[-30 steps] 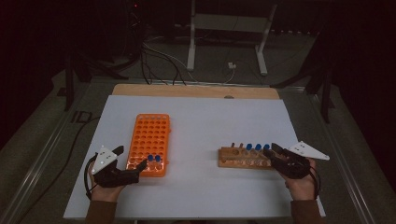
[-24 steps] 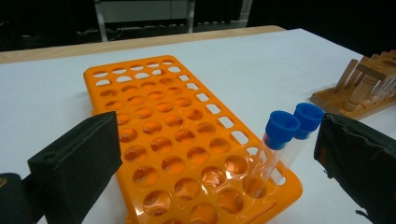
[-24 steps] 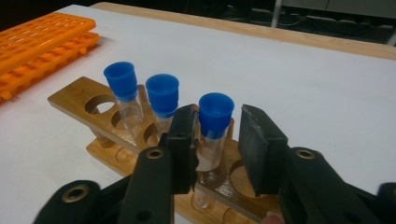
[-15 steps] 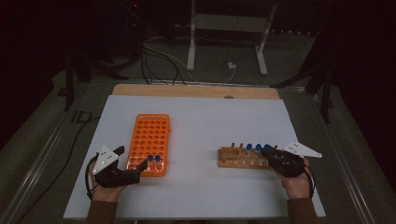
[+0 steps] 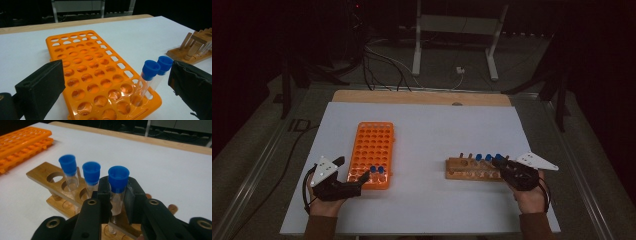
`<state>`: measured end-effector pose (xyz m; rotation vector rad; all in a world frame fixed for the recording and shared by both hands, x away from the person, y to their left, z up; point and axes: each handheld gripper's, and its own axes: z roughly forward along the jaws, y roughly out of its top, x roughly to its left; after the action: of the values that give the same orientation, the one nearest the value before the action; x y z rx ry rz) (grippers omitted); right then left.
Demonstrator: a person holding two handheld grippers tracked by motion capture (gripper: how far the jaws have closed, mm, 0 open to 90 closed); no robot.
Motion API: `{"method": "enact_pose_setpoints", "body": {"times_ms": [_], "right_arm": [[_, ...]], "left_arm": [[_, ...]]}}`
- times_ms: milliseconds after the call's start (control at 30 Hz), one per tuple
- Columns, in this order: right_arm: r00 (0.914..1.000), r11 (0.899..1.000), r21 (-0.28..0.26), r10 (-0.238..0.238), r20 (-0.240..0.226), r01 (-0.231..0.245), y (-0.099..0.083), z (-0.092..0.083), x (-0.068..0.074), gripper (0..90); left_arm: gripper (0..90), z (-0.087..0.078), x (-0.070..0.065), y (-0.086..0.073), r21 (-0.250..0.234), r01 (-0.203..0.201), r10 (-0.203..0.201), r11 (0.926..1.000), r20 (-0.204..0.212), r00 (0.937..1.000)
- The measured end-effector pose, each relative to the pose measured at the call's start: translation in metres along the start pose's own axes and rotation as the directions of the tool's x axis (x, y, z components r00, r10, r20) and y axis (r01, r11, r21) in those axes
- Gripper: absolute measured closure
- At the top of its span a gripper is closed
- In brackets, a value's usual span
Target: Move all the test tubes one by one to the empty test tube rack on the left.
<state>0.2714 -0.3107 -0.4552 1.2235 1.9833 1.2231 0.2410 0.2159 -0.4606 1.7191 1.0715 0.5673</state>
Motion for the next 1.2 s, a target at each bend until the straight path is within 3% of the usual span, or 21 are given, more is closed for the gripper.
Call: {"method": "enact_pose_setpoints", "body": {"times_ms": [700, 1200], "right_arm": [[1.0, 0.996, -0.089, 0.005, 0.008, -0.004, 0.03, -0.03, 0.002, 76.7], [0.9995, 0.995, -0.098, -0.006, -0.032, 0.003, 0.041, -0.042, 0.011, 76.7]], "left_arm": [[1.5, 0.0, -0.006, 0.007, 0.0, -0.018, 0.018, 0.9998, 0.025, 0.9995], [1.7, 0.0, -0.009, 0.012, 0.004, -0.027, 0.027, 0.9996, 0.023, 0.9994]]}}
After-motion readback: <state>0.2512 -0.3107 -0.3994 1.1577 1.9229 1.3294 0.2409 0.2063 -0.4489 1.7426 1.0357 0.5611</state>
